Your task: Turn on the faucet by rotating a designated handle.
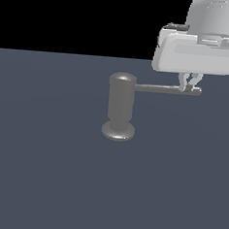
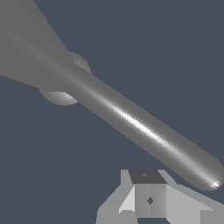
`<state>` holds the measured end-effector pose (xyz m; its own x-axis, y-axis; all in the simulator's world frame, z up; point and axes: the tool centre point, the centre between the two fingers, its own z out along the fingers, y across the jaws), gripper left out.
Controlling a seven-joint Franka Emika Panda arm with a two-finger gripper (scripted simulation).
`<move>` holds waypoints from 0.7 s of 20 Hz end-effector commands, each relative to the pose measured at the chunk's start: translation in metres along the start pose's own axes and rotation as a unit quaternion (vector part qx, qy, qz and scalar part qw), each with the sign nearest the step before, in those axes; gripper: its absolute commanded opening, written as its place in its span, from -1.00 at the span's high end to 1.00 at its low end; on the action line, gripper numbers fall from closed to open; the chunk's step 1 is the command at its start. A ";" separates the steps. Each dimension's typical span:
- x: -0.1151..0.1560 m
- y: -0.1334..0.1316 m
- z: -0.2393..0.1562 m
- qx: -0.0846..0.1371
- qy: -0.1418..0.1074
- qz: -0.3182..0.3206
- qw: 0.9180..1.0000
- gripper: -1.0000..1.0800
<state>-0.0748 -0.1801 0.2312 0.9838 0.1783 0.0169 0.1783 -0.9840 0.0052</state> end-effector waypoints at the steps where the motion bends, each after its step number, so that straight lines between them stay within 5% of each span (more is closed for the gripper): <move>1: 0.010 0.001 0.003 0.000 -0.001 -0.005 1.000 1.00; 14: 0.040 0.028 0.007 0.001 -0.004 -0.001 1.000 1.00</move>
<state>-0.0345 -0.1979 0.2313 0.9832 0.1815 0.0164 0.1815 -0.9834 0.0044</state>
